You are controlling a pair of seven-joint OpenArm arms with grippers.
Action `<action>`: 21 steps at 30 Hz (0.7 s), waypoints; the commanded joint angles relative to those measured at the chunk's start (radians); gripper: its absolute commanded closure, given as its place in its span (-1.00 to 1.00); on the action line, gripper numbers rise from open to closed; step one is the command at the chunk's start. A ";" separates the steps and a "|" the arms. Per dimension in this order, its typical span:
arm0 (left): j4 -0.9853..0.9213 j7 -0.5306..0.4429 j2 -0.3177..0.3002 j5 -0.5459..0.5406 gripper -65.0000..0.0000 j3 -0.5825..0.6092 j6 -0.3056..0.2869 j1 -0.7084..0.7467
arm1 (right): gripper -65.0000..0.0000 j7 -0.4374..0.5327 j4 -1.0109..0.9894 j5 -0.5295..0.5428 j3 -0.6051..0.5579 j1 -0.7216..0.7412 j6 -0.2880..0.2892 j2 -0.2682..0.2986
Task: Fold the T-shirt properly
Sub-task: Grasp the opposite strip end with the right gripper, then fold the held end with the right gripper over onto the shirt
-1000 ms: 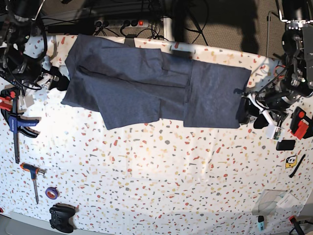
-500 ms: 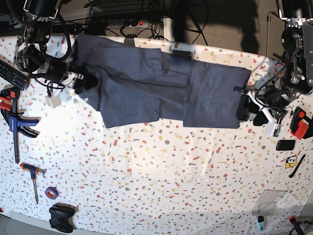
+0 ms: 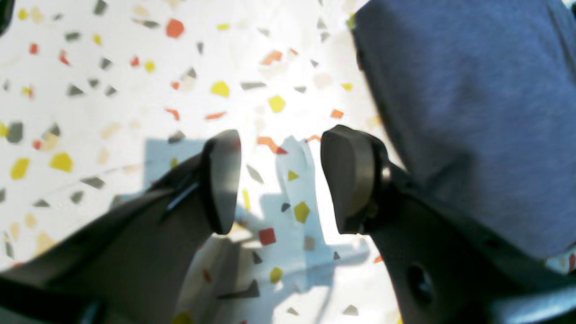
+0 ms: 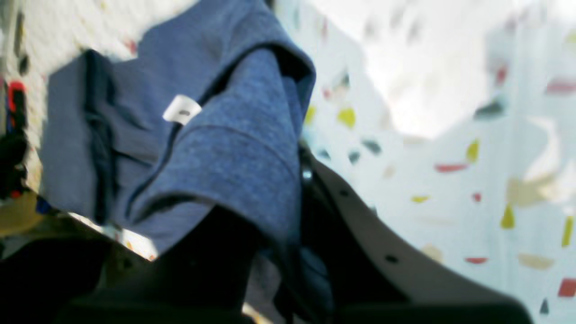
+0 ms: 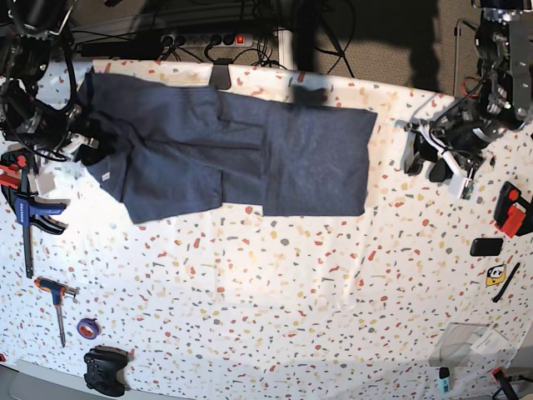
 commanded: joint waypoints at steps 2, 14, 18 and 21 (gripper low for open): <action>-0.015 -0.024 -0.003 -0.017 0.04 -0.003 -0.011 0.004 | 1.00 -0.002 0.064 0.087 0.003 0.014 0.003 0.002; -0.060 -0.025 0.124 -0.024 0.04 -0.003 -0.136 0.025 | 1.00 0.009 0.257 0.174 -0.177 0.068 0.003 -0.244; -0.060 0.005 0.138 -0.024 0.04 -0.003 -0.142 0.025 | 1.00 0.079 0.257 0.062 -0.278 0.115 0.003 -0.374; -0.060 0.012 0.137 -0.024 0.04 -0.003 -0.142 0.026 | 1.00 0.113 0.257 -0.031 -0.362 0.139 0.003 -0.467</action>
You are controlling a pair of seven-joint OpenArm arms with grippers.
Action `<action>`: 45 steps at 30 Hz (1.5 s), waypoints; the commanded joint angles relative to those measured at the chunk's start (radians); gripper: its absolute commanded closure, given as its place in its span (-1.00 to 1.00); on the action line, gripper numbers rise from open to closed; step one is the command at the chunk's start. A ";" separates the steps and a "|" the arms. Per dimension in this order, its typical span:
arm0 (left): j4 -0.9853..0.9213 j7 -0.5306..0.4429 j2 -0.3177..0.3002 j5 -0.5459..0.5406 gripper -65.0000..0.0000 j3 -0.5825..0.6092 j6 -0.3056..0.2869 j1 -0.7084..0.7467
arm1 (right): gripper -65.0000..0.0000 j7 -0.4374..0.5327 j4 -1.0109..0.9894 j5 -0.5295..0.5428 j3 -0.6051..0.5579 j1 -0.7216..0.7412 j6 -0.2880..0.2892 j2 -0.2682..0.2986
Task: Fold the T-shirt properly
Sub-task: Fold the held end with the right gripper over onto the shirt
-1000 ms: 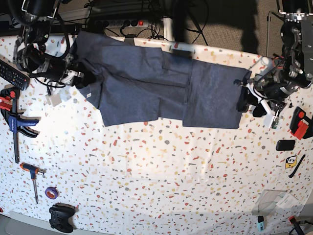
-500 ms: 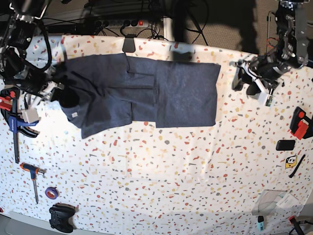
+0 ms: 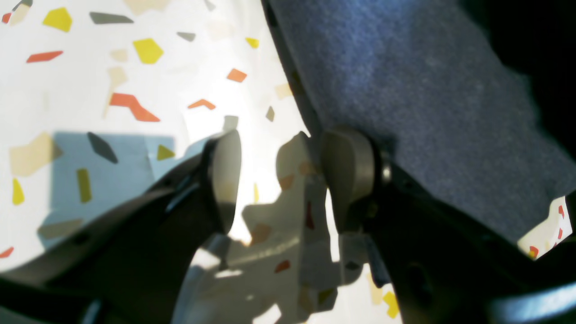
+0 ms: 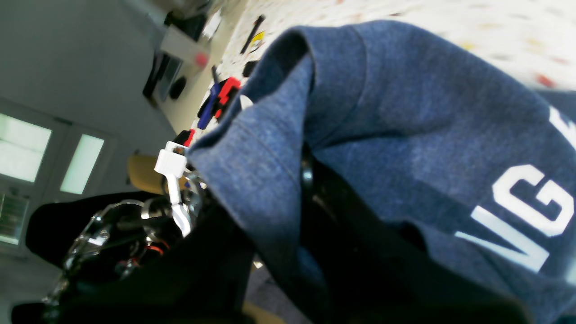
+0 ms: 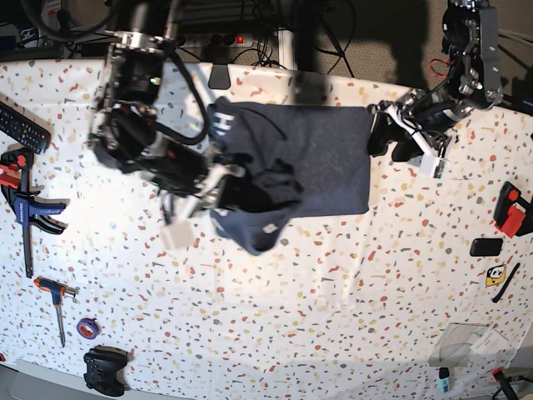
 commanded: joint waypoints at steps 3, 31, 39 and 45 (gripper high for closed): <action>0.012 0.005 -0.004 -0.003 0.04 -0.003 -0.005 -0.005 | 1.00 0.080 0.021 -0.074 -0.095 0.026 0.005 -0.083; 0.012 -0.023 -0.169 -0.047 0.04 -0.005 0.018 -0.005 | 0.15 0.114 -0.019 0.092 -0.468 0.064 0.005 -0.099; 0.012 -0.029 -0.275 -0.166 0.04 -0.006 0.045 -0.005 | 0.15 0.107 -0.018 0.009 -0.400 0.142 0.005 -0.099; 0.016 0.023 -0.284 -0.315 0.04 -0.006 0.023 -0.005 | 0.15 0.104 -0.018 -0.165 -0.200 0.201 0.005 -0.099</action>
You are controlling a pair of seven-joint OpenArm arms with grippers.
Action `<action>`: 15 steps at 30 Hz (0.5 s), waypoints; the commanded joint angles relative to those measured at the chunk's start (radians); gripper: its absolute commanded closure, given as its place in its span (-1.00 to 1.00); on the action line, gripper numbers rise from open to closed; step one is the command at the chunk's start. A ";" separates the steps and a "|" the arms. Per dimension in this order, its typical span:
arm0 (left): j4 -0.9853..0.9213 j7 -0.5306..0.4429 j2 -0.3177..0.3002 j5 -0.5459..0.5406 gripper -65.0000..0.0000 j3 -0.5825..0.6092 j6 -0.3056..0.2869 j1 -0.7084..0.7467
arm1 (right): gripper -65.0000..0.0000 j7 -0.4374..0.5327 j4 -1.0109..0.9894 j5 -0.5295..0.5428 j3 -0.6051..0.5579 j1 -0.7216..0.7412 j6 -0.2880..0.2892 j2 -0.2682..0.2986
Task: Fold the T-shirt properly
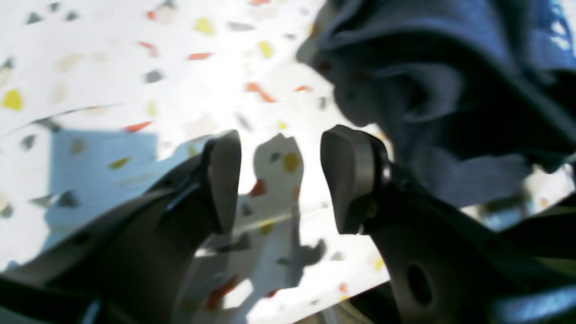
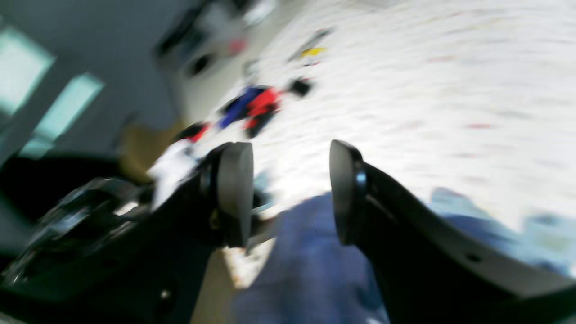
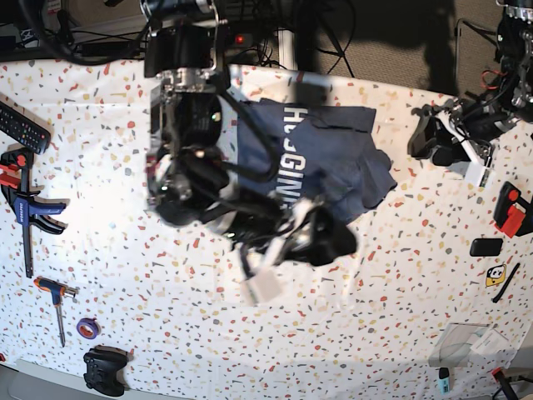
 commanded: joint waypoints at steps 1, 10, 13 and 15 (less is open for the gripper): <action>0.016 -0.010 -0.017 -0.044 0.04 -0.007 -0.019 -0.011 | 0.15 0.018 0.018 0.002 0.029 0.029 0.012 -0.007; 0.130 0.092 -0.011 -0.264 0.04 -0.006 -0.088 0.002 | 0.15 0.018 0.018 -0.012 0.237 -0.019 0.012 0.201; 0.208 0.094 -0.005 -0.263 0.04 -0.006 -0.093 0.039 | 0.15 0.020 0.018 -0.012 0.270 -0.053 0.012 0.256; 0.261 0.095 -0.006 -0.263 0.04 -0.006 -0.093 0.076 | 0.15 0.022 0.018 -0.011 0.281 -0.072 0.012 0.285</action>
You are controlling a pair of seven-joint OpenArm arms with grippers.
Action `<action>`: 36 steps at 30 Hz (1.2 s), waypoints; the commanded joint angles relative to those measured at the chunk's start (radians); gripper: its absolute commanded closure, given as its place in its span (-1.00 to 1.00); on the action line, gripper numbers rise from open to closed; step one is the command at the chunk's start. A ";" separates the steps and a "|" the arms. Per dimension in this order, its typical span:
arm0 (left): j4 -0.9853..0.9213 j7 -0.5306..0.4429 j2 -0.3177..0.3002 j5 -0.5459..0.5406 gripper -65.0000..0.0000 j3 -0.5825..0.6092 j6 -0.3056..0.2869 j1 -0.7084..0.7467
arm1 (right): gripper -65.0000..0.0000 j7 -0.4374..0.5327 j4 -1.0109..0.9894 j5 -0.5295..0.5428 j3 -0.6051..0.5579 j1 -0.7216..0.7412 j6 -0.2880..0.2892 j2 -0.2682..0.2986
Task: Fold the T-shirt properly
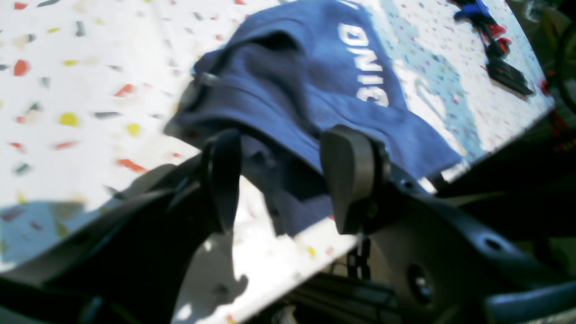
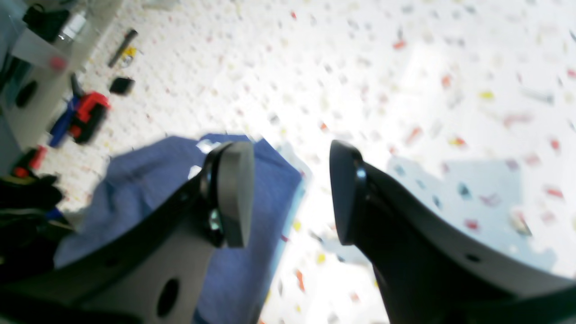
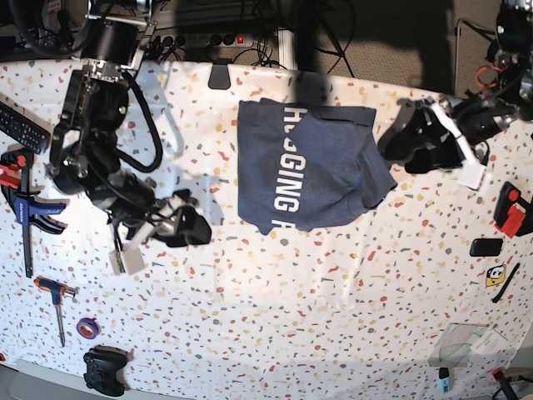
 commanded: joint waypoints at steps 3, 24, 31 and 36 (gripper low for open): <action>0.088 0.000 -0.014 -0.027 0.04 -0.007 -0.011 0.049 | 0.15 0.021 0.017 0.024 0.003 0.008 0.012 0.029; 0.124 0.005 0.192 -0.018 0.04 -0.005 -0.011 0.161 | 0.15 0.022 0.017 0.035 0.002 0.003 0.012 0.029; 0.124 0.006 0.216 0.060 0.04 -0.005 0.061 0.123 | 0.15 0.019 0.017 0.035 0.002 0.003 0.012 0.029; 0.123 0.005 0.217 0.060 0.06 -0.005 0.074 0.113 | 0.15 0.018 0.017 0.035 0.002 0.003 0.012 0.029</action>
